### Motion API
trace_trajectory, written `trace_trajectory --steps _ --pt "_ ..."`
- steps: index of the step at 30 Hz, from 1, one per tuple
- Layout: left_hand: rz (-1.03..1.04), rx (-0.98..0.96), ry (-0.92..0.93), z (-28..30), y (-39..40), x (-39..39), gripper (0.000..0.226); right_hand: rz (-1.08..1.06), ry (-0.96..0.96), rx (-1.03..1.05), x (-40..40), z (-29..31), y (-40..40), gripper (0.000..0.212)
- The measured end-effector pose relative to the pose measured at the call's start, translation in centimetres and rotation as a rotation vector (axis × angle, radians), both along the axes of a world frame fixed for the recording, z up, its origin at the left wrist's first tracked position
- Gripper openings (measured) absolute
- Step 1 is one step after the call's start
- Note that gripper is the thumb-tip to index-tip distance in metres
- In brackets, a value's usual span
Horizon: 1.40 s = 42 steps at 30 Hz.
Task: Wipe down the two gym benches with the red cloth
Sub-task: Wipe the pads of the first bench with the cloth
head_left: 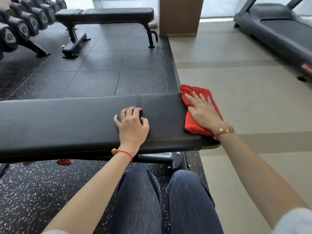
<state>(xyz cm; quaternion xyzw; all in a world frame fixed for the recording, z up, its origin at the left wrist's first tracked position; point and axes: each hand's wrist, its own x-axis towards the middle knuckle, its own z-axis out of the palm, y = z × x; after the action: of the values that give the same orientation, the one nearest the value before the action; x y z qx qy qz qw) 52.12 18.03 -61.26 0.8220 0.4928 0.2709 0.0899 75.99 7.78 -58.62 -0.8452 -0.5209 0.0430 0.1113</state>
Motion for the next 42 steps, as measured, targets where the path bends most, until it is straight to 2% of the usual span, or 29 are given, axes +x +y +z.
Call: trace_trajectory --steps 3,6,13,17,23,27,32,37,42 --pt "0.009 0.009 0.009 0.0 -0.1 0.1 0.036 0.053 0.008 0.070 -1.8 -0.8 -4.5 0.056" --pt "0.011 0.010 0.020 0.0 -0.3 0.2 0.036 0.060 0.037 0.066 -1.8 -1.0 -5.7 0.055" --pt "0.020 -0.005 0.025 0.2 -0.6 0.2 0.037 0.004 0.057 0.011 -1.4 -0.3 2.8 0.055" --pt "0.021 -0.008 0.005 0.2 -0.5 0.2 0.036 0.120 0.034 0.016 -4.7 -0.1 4.5 0.056" --pt "0.006 -0.013 -0.007 0.0 -0.2 -0.2 0.038 0.304 0.010 0.108 -7.7 -0.9 -1.8 0.057" --pt "-0.005 -0.013 -0.026 -0.1 -0.1 -0.4 0.039 0.227 0.014 0.102 -4.9 -0.8 -2.2 0.056" --pt "0.009 -0.016 -0.039 0.0 -0.3 -0.1 0.036 0.035 0.043 0.031 -2.8 -0.1 3.7 0.055" --pt "0.024 -0.008 -0.047 0.2 -0.2 0.0 0.035 0.213 0.034 0.036 -7.9 0.1 7.1 0.056" --pt "0.005 -0.010 -0.053 0.2 -0.2 -0.2 0.035 0.277 0.042 0.102 -9.1 -0.5 1.5 0.057"
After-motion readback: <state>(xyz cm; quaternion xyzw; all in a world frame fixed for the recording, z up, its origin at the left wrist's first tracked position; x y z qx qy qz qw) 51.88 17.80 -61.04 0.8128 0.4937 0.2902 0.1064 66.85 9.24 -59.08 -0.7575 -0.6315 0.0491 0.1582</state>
